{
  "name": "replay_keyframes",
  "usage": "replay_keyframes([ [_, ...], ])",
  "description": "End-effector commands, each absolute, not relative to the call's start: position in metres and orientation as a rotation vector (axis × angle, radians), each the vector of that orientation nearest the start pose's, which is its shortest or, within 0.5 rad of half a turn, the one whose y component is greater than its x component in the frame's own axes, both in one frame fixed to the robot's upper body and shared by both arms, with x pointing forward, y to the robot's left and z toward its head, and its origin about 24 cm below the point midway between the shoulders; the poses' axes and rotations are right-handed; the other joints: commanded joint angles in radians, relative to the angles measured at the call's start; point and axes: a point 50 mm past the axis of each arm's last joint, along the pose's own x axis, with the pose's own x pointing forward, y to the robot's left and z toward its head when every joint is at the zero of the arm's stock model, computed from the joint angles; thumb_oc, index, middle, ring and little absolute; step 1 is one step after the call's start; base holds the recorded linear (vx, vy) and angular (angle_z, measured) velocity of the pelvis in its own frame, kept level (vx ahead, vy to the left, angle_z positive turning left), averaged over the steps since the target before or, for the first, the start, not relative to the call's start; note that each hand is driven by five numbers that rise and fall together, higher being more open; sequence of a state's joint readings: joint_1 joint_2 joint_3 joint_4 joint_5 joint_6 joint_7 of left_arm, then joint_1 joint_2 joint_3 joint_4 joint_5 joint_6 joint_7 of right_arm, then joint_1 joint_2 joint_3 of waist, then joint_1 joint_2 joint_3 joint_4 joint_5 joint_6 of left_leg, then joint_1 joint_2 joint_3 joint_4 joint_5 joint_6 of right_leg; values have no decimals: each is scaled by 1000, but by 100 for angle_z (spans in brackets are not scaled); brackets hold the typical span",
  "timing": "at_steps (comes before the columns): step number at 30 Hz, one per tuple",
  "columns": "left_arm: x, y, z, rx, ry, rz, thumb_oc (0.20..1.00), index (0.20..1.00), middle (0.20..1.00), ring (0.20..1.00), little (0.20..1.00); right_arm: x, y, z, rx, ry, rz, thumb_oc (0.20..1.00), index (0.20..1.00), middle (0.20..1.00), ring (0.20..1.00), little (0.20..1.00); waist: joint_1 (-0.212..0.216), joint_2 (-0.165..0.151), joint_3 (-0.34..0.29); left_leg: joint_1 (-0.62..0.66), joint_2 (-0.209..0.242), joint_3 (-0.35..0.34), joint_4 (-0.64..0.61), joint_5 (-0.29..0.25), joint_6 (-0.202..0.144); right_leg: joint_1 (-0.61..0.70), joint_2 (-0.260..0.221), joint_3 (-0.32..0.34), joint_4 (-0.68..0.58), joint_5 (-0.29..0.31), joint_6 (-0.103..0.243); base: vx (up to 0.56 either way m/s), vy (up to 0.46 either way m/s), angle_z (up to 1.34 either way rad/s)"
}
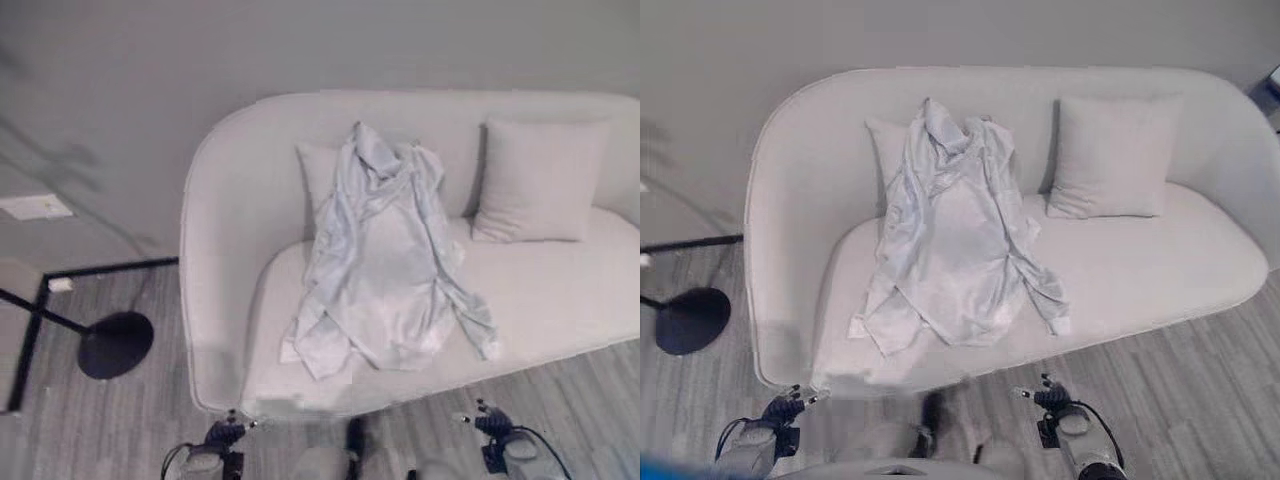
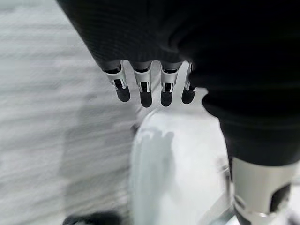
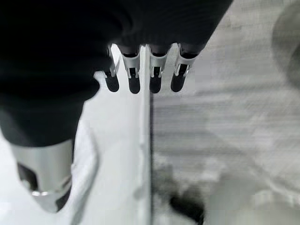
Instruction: Hang the clothes on the sofa on the clothes rack.
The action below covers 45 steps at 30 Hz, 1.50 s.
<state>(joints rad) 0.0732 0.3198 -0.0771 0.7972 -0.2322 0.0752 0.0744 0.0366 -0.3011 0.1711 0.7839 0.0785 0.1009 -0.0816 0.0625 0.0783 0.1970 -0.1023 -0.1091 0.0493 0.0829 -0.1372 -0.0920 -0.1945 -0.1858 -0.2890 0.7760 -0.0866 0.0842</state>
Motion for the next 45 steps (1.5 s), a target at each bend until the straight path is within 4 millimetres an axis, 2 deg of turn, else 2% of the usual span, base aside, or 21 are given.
replay_keyframes([
  [1, 140, 274, -111, 200, 889, 252, 1000, 1000, 1000, 1000, 1000, 176, -239, -109, -318, 840, -111, 1000, 1000, 1000, 1000, 1000, 6, -56, 39, 113, 72, -25, -118, 102, 134, 74, -67, -43, -425, 165, 93, 314, -13, 55],
  [2, 140, 274, -111, 199, 888, 252, 1000, 1000, 1000, 1000, 1000, 176, -239, -109, -318, 840, -111, 1000, 1000, 1000, 1000, 1000, 4, -54, 38, 111, 74, -27, -118, 103, 133, 77, -64, -47, -432, 169, 92, 304, -102, 34],
  [3, 142, 273, -110, 213, 882, 236, 1000, 1000, 1000, 1000, 1000, 176, -241, -108, -308, 834, -127, 1000, 1000, 1000, 1000, 1000, -13, -65, 48, 150, 70, -41, -124, 78, 114, 76, -51, -40, -649, 194, 114, 316, -105, 40],
  [4, 144, 272, -110, 228, 880, 229, 1000, 1000, 1000, 1000, 1000, 176, -242, -107, -300, 832, -137, 1000, 1000, 1000, 1000, 1000, -22, -65, 54, 176, 74, -48, -129, 63, 107, 51, -43, -27, -716, 213, 128, 315, -103, 60],
  [8, 147, 269, -109, 236, 871, 212, 1000, 1000, 1000, 1000, 1000, 173, -243, -108, -295, 840, -144, 1000, 1000, 1000, 1000, 1000, -54, -60, 64, 246, 95, -62, -143, 34, 81, -47, -34, -13, -849, 280, 170, 326, -50, 31],
  [10, 146, 267, -111, 234, 878, 209, 1000, 1000, 1000, 1000, 1000, 171, -244, -109, -307, 853, -138, 1000, 1000, 1000, 1000, 1000, -58, -64, 56, 309, 111, -77, -165, 1, 65, -66, -25, -50, -863, 305, 178, 495, -111, -21],
  [13, 146, 264, -112, 237, 881, 194, 1000, 1000, 1000, 1000, 1000, 165, -247, -111, -299, 865, -147, 1000, 1000, 1000, 1000, 1000, -69, -79, 40, 340, 114, -103, -170, -31, 59, -42, -27, -40, -863, 324, 178, 343, -112, -34],
  [16, 147, 259, -112, 247, 879, 163, 1000, 1000, 1000, 1000, 1000, 156, -251, -114, -283, 886, -158, 1000, 1000, 1000, 1000, 1000, -89, -88, 11, 391, 176, -127, -170, -64, 29, 3, -1, 3, -861, 340, 172, 507, -262, 136],
  [21, 146, 259, -111, 234, 874, 164, 1000, 1000, 1000, 1000, 1000, 156, -252, -113, -268, 877, -159, 1000, 1000, 1000, 1000, 1000, -92, -72, -11, 356, 250, -163, -77, 32, -21, 42, 59, 0, -847, 283, 130, 254, -233, 33],
  [22, 146, 260, -110, 224, 871, 165, 1000, 1000, 1000, 1000, 1000, 159, -254, -111, -273, 870, -158, 1000, 1000, 1000, 1000, 1000, -80, -74, -9, 295, 265, -177, 52, 98, -46, 83, 90, 0, -855, 244, 100, 199, -217, -8],
  [24, 147, 262, -109, 217, 865, 172, 1000, 1000, 1000, 1000, 1000, 160, -255, -110, -276, 866, -157, 1000, 1000, 1000, 1000, 1000, -74, -79, -2, 267, 257, -183, 128, 122, -47, 104, 96, -1, -859, 234, 88, 172, -180, 11],
  [25, 149, 262, -107, 197, 851, 185, 1000, 1000, 1000, 1000, 1000, 165, -258, -107, -282, 849, -167, 1000, 1000, 1000, 1000, 1000, -57, -102, 24, 178, 232, -182, 315, 185, -32, 147, 99, 17, -863, 213, 60, 82, -87, 16],
  [27, 149, 264, -107, 197, 850, 195, 1000, 1000, 1000, 1000, 1000, 167, -260, -105, -281, 842, -176, 1000, 1000, 1000, 1000, 1000, -54, -112, 33, 135, 231, -154, 375, 188, -13, 159, 99, 22, -863, 202, 47, 100, -102, 33],
  [28, 154, 262, -105, 190, 829, 190, 1000, 1000, 1000, 1000, 1000, 171, -262, -102, -285, 831, -184, 1000, 1000, 1000, 1000, 1000, -45, -124, 46, 58, 249, -80, 386, 141, 9, 182, 90, 21, -863, 174, 46, 121, -75, 60],
  [29, 156, 260, -105, 184, 827, 189, 1000, 1000, 1000, 1000, 1000, 173, -263, -101, -284, 825, -189, 1000, 1000, 1000, 1000, 1000, -36, -128, 51, 30, 248, -46, 357, 100, 18, 191, 84, 24, -863, 166, 49, 154, 30, 79],
  [30, 159, 254, -106, 189, 830, 172, 1000, 1000, 1000, 1000, 1000, 177, -264, -99, -276, 805, -204, 1000, 1000, 1000, 1000, 1000, -27, -135, 55, -14, 200, -9, 205, 32, 32, 192, 69, 30, -863, 154, 65, 119, 127, 64],
  [31, 160, 252, -107, 189, 832, 167, 1000, 1000, 1000, 1000, 1000, 178, -262, -98, -274, 800, -204, 1000, 1000, 1000, 1000, 1000, -24, -124, 52, -35, 189, -3, 126, 67, 25, 190, 76, 24, -863, 145, 69, 120, 192, 80],
  [32, 140, 258, -120, 279, 958, 173, 1000, 1000, 1000, 1000, 1000, 166, -272, -102, -327, 840, -229, 1000, 1000, 1000, 1000, 1000, -24, -102, 53, -39, 196, 38, 2, 144, 16, 197, 94, 11, -863, 127, 76, 51, 125, 60],
  [34, 155, 251, -113, 229, 872, 157, 1000, 1000, 1000, 1000, 1000, 171, -264, -104, -312, 834, -195, 1000, 1000, 1000, 1000, 1000, -17, -92, 38, 4, 171, 15, -96, 157, 15, 200, 101, 7, -863, 127, 82, 81, 109, 44],
  [39, 150, 248, -118, 224, 898, 144, 1000, 1000, 1000, 1000, 1000, 166, -253, -110, -303, 855, -163, 1000, 1000, 1000, 1000, 1000, -43, -89, -11, 86, 147, 35, -170, 163, 13, 222, 80, -1, -863, 125, 87, 127, 132, 9],
  [45, 141, 249, -126, 226, 951, 158, 1000, 1000, 1000, 1000, 1000, 165, -244, -112, -309, 863, -122, 1000, 1000, 1000, 1000, 1000, -30, -88, -12, 136, 150, 39, -170, 146, 20, 248, 75, 9, -863, 119, 89, 54, 40, -22],
])
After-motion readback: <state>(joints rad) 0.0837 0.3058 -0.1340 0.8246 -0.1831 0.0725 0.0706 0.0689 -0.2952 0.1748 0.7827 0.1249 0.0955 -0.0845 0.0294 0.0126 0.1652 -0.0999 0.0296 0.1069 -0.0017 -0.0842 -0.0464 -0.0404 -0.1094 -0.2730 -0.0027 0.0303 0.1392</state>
